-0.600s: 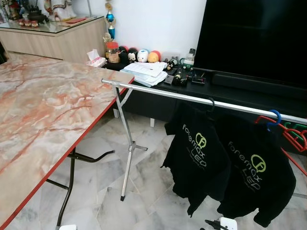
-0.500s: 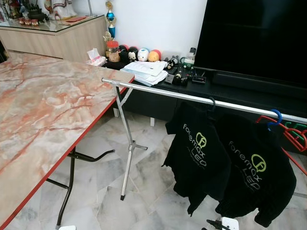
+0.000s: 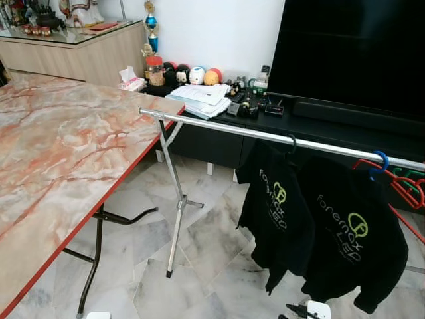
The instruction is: Hang hanger
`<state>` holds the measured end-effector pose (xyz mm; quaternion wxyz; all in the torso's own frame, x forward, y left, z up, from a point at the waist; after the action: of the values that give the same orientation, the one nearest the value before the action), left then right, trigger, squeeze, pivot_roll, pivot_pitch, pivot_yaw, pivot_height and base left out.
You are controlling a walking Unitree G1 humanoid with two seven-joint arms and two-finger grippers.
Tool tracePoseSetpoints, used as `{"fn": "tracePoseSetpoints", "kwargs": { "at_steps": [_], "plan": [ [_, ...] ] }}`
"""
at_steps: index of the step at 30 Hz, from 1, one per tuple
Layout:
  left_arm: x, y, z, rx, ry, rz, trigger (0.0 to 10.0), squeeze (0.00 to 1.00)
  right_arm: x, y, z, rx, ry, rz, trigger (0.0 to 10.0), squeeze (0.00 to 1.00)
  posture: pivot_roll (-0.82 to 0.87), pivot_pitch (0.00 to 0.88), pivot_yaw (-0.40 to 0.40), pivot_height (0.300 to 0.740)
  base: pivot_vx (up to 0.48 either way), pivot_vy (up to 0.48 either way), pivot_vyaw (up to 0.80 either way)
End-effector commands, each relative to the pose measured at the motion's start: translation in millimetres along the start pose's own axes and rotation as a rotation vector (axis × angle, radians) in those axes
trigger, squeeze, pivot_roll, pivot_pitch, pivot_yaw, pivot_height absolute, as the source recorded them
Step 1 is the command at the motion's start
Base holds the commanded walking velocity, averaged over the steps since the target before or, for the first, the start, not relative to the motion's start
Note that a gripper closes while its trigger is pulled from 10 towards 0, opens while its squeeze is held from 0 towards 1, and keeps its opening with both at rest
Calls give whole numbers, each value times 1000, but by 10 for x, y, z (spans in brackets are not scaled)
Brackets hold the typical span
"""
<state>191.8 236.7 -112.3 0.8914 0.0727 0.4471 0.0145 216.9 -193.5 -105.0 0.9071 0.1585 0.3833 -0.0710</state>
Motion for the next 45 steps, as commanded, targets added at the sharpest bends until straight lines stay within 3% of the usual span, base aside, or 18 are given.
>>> {"fn": "tracePoseSetpoints", "kwargs": {
  "at_steps": [1, 10, 21, 24, 28, 30, 33, 34, 36, 38, 45],
  "plan": [
    [-8, 9, -38, 24, 11, 2, 10000, 0, 4, 5, 17, 12, -7, -1, 10000, 0, 18, 7, 10, 740, 0, 0, 0],
    [-6, -20, -42, 29, 12, -5, 10000, 0, 5, 4, -3, 14, 7, -4, 10000, 0, 20, 8, 9, 740, 0, 0, -444],
    [-15, 4, -81, 15, 27, 1, 10000, 0, 17, 46, 65, 0, -26, 14, 10000, 0, 20, 8, 7, 740, 0, 0, 0],
    [-15, 15, -78, 1, 25, 8, 10000, 0, 41, 133, 185, -29, -71, 53, 10000, 0, 22, 8, 6, 740, 0, 0, 0],
    [-15, 36, -69, -11, 21, 19, 10000, 0, 58, 417, 570, -106, -238, 186, 10000, 0, 18, 12, 5, 740, 0, 0, 0],
    [-15, 36, -69, -11, 21, 19, 10000, 0, 58, 417, 570, -106, -238, 186, 10000, 0, 18, 12, 5, 740, 0, 0, 0],
    [-19, 64, -58, -30, 9, 32, 10000, 0, -40, 620, 1082, -87, -476, 289, 10000, 0, 9, 15, 3, 740, 0, 0, 0],
    [-19, 64, -58, -30, 9, 32, 10000, 0, -40, 620, 1082, -87, -476, 289, 10000, 0, 9, 15, 3, 740, 0, 0, 0],
    [-22, 72, -64, -33, 10, 29, 10000, 0, -163, 746, 1273, -87, -599, 352, 10000, 0, 4, 15, 3, 740, 0, 0, 0],
    [-25, 91, -67, -31, 9, 35, 10000, 0, -244, 785, 1322, -77, -667, 362, 10000, 0, 4, 15, 3, 740, 0, 0, 0],
    [-38, 128, -93, -43, 11, 40, 10000, 0, -294, 770, 1311, -66, -698, 339, 10000, 0, 9, 17, 1, 740, 39, 0, 0]
  ]
}}
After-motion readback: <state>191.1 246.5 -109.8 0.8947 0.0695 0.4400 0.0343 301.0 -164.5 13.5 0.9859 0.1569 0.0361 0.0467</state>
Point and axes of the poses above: a point about 5 cm out from each wrist's last joint towards the gripper, its own x axis pointing out of the wrist towards the gripper, its own z axis along the axis of the wrist's last joint, y = z × x, the point moved 4 cm from there along x, pointing out of the wrist towards the gripper, and after that the axes turned 9 degrees about x, right-handed, at the moved point
